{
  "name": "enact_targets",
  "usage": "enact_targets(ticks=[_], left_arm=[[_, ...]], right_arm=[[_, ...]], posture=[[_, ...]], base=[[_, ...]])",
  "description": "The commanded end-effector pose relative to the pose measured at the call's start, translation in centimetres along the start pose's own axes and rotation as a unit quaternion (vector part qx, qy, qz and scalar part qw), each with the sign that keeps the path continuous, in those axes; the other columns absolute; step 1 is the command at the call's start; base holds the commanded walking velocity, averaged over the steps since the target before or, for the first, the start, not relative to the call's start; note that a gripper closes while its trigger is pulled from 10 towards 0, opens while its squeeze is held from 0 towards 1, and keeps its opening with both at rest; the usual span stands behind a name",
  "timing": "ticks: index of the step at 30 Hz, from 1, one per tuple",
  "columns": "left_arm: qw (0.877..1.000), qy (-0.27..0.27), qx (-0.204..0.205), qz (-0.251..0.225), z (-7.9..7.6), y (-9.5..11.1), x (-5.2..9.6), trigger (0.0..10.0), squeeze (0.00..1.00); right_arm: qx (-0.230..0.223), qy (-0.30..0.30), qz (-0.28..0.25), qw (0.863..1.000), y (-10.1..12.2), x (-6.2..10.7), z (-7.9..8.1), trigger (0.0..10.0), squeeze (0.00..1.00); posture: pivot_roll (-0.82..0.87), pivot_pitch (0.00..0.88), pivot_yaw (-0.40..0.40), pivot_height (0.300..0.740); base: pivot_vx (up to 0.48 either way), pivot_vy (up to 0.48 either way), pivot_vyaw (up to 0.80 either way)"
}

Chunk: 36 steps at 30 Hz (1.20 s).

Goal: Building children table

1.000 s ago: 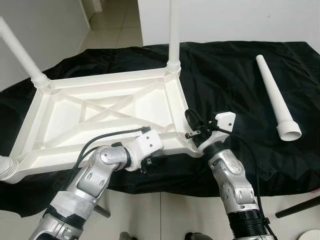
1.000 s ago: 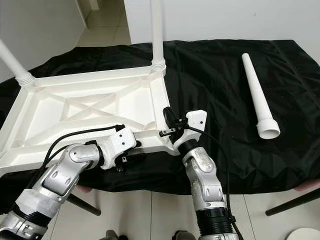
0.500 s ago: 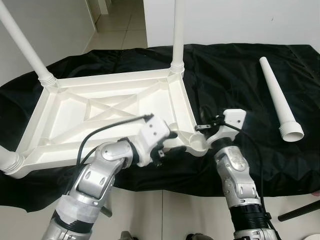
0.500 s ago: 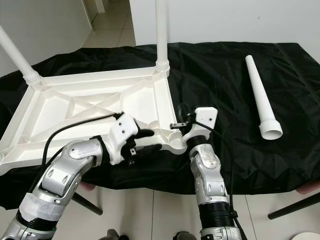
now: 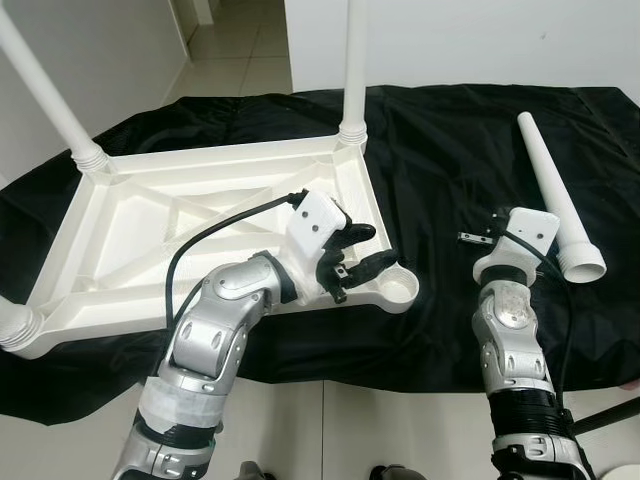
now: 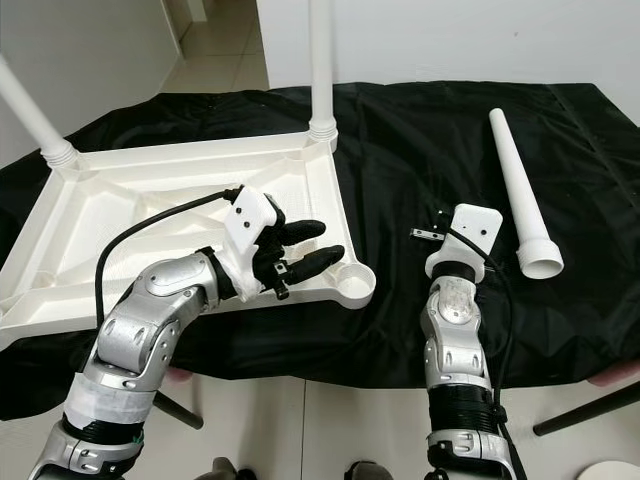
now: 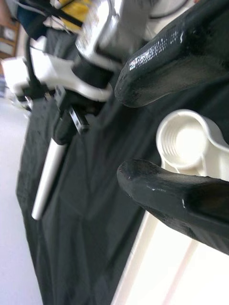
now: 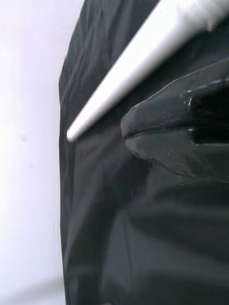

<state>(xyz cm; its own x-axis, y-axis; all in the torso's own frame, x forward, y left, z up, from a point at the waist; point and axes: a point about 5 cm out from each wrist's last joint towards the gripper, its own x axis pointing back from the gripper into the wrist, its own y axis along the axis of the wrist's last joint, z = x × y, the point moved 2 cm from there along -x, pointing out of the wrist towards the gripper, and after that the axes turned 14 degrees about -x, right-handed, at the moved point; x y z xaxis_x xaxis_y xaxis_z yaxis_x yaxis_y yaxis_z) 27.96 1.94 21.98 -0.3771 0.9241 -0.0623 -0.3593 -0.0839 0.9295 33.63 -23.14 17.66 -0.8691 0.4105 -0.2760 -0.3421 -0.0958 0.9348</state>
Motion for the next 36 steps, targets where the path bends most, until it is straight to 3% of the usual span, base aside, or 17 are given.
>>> enact_targets(ticks=[1, 4, 5, 7, 8, 15, 20, 21, 23, 24, 30, 36], left_arm=[[0.994, 0.105, 0.003, 0.031, 1.2, -0.3, -0.1, 10.0, 0.0], [0.995, 0.098, 0.007, 0.03, 0.8, -0.2, -0.5, 10.0, 0.0], [0.995, 0.095, 0.007, 0.028, 0.6, -0.1, -0.9, 10.0, 0.0], [0.995, 0.095, 0.007, 0.028, 0.6, -0.1, -0.9, 10.0, 0.0], [0.995, 0.092, 0.007, 0.027, 0.5, 0.1, -1.1, 10.0, 0.0], [0.995, 0.091, 0.015, 0.025, 0.3, 0.2, -1.4, 10.0, 0.0], [0.995, 0.091, 0.017, 0.026, 0.4, 0.3, -1.3, 10.0, 0.0], [0.995, 0.091, 0.018, 0.026, 0.4, 0.3, -1.4, 10.0, 0.0], [0.995, 0.091, 0.017, 0.027, 0.4, 0.3, -1.4, 10.0, 0.0], [0.995, 0.092, 0.015, 0.028, 0.5, 0.3, -1.4, 10.0, 0.0], [0.995, 0.093, 0.014, 0.029, 0.6, 0.3, -1.4, 10.0, 0.0], [0.995, 0.098, 0.014, 0.029, 0.8, 0.4, -1.6, 10.0, 0.0]], right_arm=[[-0.004, -0.025, 0.009, 1.0, -0.5, 0.0, -0.7, 10.0, 0.0], [-0.003, -0.059, 0.007, 0.998, -0.6, 0.1, -1.7, 10.0, 0.0], [-0.016, -0.084, 0.012, 0.996, -0.8, 0.2, -2.4, 10.0, 0.26], [-0.016, -0.084, 0.012, 0.996, -0.8, 0.2, -2.4, 10.0, 0.26], [-0.031, -0.111, 0.015, 0.993, -1.2, 0.5, -3.3, 10.0, 1.0], [-0.112, -0.202, 0.011, 0.973, -2.1, 2.7, -6.5, 10.0, 1.0], [-0.134, -0.209, 0.024, 0.968, -2.7, 3.3, -6.8, 10.0, 1.0], [-0.137, -0.21, 0.026, 0.968, -2.8, 3.3, -6.9, 10.0, 0.52], [-0.141, -0.208, 0.029, 0.968, -2.9, 3.4, -6.9, 10.0, 0.52], [-0.148, -0.204, 0.038, 0.967, -3.2, 3.5, -6.9, 10.0, 0.0], [-0.159, -0.198, 0.046, 0.966, -3.5, 3.5, -6.9, 10.0, 0.0], [-0.204, -0.127, 0.043, 0.97, -3.0, 2.3, -5.8, 10.0, 0.0]], posture=[[-0.07, 0.095, 0.066, 0.74], [-0.07, 0.098, 0.067, 0.74], [-0.07, 0.102, 0.069, 0.74], [-0.07, 0.102, 0.069, 0.74], [-0.07, 0.108, 0.07, 0.74], [-0.08, 0.131, 0.076, 0.74], [-0.08, 0.147, 0.083, 0.74], [-0.08, 0.147, 0.083, 0.74], [-0.08, 0.15, 0.085, 0.74], [-0.08, 0.157, 0.089, 0.74], [-0.09, 0.161, 0.092, 0.74], [-0.08, 0.17, 0.085, 0.74]], base=[[0.0, 0.0, 0.0], [0.0, 0.0, 0.0], [0.0, 0.0, 0.0], [0.0, 0.0, 0.0], [0.0, 0.0, 0.0], [0.0, 0.0, 0.0], [0.0, 0.0, 0.0], [0.0, 0.0, 0.0], [0.0, 0.0, 0.0], [0.0, 0.0, 0.0], [0.0, 0.0, 0.0], [0.0, 0.0, 0.0]])
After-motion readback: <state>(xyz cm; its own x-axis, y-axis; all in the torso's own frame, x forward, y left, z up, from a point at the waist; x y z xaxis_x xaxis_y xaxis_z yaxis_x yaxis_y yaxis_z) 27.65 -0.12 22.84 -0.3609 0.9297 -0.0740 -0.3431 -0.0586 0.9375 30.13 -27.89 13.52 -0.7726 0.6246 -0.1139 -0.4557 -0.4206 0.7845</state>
